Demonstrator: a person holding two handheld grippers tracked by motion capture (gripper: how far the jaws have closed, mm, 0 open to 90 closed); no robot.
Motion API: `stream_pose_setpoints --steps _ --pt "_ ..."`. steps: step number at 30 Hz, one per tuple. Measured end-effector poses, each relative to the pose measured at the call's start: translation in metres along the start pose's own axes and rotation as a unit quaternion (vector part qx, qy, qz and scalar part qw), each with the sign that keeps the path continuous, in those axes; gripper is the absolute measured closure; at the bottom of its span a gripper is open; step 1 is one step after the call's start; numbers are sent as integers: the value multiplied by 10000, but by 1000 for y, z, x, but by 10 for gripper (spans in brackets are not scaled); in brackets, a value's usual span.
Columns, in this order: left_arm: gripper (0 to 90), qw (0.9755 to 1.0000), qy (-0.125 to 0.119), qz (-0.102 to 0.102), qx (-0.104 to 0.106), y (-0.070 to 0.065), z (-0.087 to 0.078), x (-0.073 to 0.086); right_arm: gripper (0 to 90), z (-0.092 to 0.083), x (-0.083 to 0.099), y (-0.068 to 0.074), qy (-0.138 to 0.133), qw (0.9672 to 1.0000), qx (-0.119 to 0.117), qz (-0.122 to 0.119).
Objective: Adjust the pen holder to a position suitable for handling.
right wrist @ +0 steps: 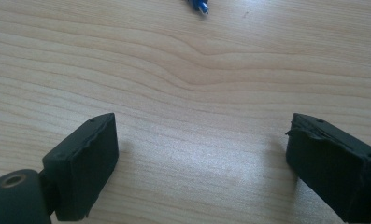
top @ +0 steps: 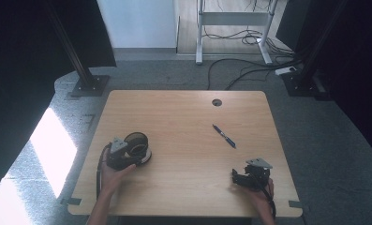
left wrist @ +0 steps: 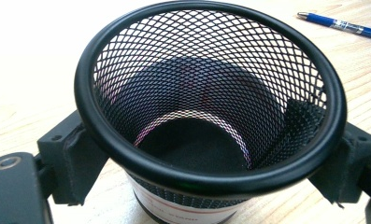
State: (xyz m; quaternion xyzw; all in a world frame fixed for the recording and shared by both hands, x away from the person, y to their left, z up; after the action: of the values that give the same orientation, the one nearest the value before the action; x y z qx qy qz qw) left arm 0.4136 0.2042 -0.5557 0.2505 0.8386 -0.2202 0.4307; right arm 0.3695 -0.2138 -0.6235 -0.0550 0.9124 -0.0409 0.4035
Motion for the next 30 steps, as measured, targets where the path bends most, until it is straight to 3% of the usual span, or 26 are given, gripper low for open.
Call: stream_pose_setpoints --steps 5,30 --pt "109 9999 -80 -59 37 -3 -4 -3 88 0 0 0 1 10000 -2 -1" --pt "109 9995 -108 183 231 -37 -1 -17 88 0 0 0 2 10000 2 3"
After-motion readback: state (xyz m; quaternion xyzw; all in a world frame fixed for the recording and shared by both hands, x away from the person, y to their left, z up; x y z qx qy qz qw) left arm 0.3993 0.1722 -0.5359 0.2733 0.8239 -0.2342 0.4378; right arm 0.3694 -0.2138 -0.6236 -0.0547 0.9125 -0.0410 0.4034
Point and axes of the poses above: each handheld gripper's, and its own axes: z roughly forward along the jaws, x roughly out of its underside, y roughly to its left, the point moved 10 cm from there along z, roughly forward along the jaws, and after that the axes turned 11 degrees about x, right-handed, at the moved point
